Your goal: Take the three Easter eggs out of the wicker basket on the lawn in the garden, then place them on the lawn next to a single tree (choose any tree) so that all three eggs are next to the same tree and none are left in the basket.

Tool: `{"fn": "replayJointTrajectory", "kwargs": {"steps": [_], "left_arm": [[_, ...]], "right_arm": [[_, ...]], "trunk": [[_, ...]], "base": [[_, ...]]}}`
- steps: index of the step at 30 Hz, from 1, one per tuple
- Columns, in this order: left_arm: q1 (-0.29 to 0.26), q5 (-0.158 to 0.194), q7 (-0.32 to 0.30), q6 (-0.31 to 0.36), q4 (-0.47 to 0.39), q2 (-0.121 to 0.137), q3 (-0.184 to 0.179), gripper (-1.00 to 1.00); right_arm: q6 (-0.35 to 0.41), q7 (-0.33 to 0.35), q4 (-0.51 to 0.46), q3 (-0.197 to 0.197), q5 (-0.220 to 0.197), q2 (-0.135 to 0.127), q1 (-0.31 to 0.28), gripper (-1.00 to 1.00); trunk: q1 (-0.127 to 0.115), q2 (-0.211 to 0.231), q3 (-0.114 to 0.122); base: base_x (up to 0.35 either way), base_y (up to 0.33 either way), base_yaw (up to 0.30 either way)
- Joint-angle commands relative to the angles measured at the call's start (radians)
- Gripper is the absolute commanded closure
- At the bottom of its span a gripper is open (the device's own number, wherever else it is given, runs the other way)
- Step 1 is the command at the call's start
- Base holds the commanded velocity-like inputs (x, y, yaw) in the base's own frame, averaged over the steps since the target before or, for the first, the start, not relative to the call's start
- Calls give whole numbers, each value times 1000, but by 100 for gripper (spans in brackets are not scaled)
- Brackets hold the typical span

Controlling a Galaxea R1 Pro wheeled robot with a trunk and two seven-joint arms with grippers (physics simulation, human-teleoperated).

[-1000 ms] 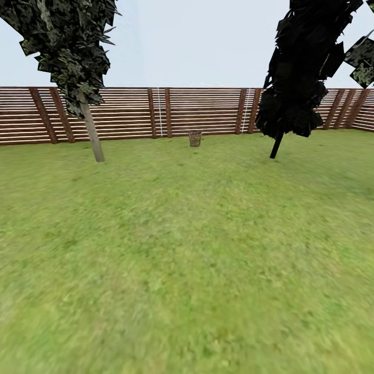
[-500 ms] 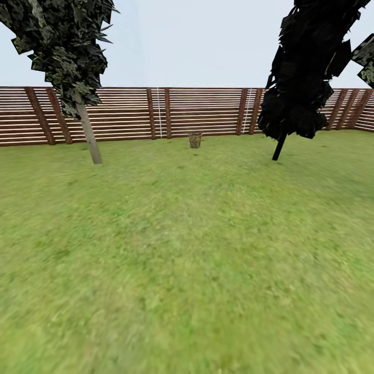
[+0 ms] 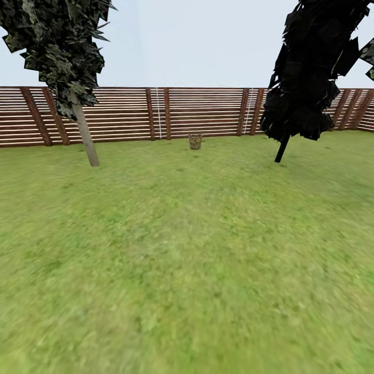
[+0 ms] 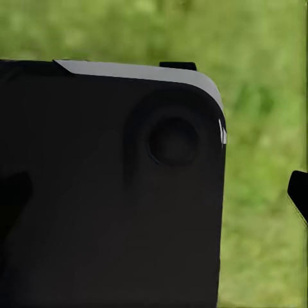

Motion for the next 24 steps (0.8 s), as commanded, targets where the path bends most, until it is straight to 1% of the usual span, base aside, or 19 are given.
{"fn": "replayJointTrajectory", "kwargs": {"steps": [1,24], "left_arm": [[1,1,-1,0,-2,0,1,-100],[1,1,0,0,-2,0,1,-100]], "right_arm": [[-3,0,1,1,0,0,-1,-100],[-3,0,1,1,0,0,-1,-100]], "trunk": [[1,0,-1],[1,0,-1]], "base": [[341,0,0],[341,0,0]]}}
